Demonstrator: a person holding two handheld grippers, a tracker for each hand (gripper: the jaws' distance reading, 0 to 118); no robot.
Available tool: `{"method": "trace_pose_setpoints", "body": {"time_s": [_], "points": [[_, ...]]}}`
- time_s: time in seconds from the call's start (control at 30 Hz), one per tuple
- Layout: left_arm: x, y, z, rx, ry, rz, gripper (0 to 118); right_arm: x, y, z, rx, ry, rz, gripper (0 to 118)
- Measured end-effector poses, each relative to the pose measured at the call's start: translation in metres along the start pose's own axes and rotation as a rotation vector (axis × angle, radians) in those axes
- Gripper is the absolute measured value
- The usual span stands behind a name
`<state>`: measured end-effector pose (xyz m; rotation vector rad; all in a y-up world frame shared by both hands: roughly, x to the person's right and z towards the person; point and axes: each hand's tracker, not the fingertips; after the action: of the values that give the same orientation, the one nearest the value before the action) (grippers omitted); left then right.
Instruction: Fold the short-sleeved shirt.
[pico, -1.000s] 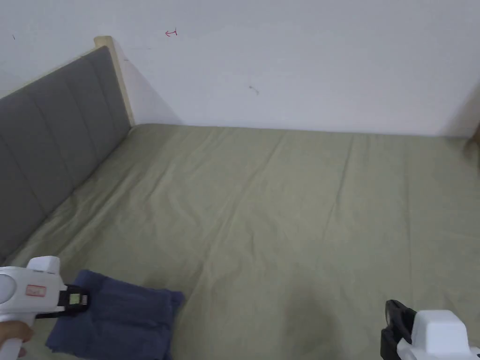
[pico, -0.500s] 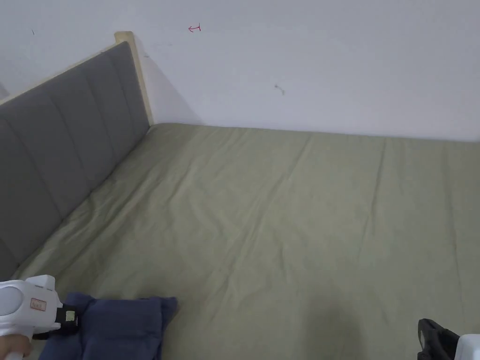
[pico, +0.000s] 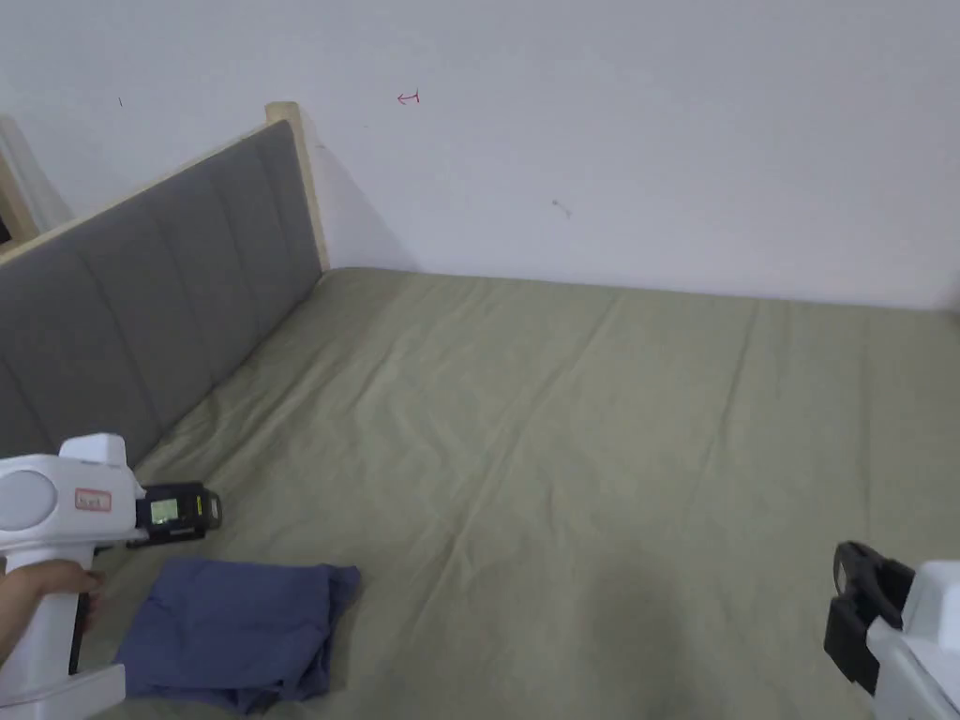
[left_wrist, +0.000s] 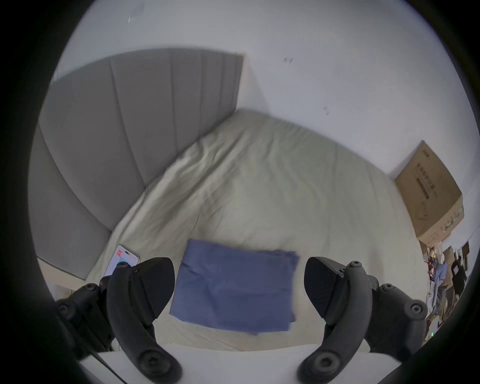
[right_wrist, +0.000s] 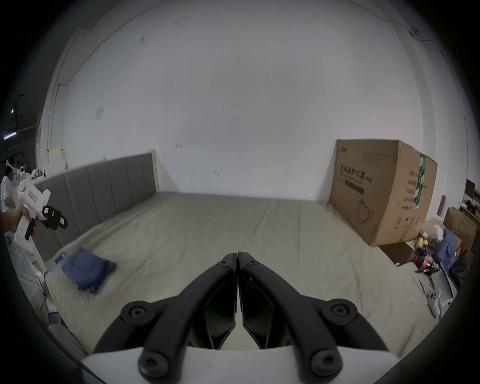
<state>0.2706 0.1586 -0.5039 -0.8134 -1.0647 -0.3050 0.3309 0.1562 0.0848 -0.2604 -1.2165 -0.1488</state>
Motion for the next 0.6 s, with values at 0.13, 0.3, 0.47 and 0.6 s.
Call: {"method": "trace_pose_setpoints", "body": {"time_s": [0.13,0.3,0.47,0.6], "points": [[0.039,0.013,0.065,0.17,-0.021,-0.036,106,0.016,0.038,0.027,0.093,-0.024,0.016,0],[0.105,0.017,0.151,0.45,-0.028,-0.125,106,0.037,0.083,0.061,0.207,-0.058,0.045,0],[0.173,0.002,0.21,0.68,-0.031,-0.191,106,0.053,0.109,0.087,0.285,-0.108,0.096,0],[0.222,-0.022,0.228,0.827,-0.032,-0.222,106,0.066,0.115,0.1,0.321,-0.13,0.102,0]]}}
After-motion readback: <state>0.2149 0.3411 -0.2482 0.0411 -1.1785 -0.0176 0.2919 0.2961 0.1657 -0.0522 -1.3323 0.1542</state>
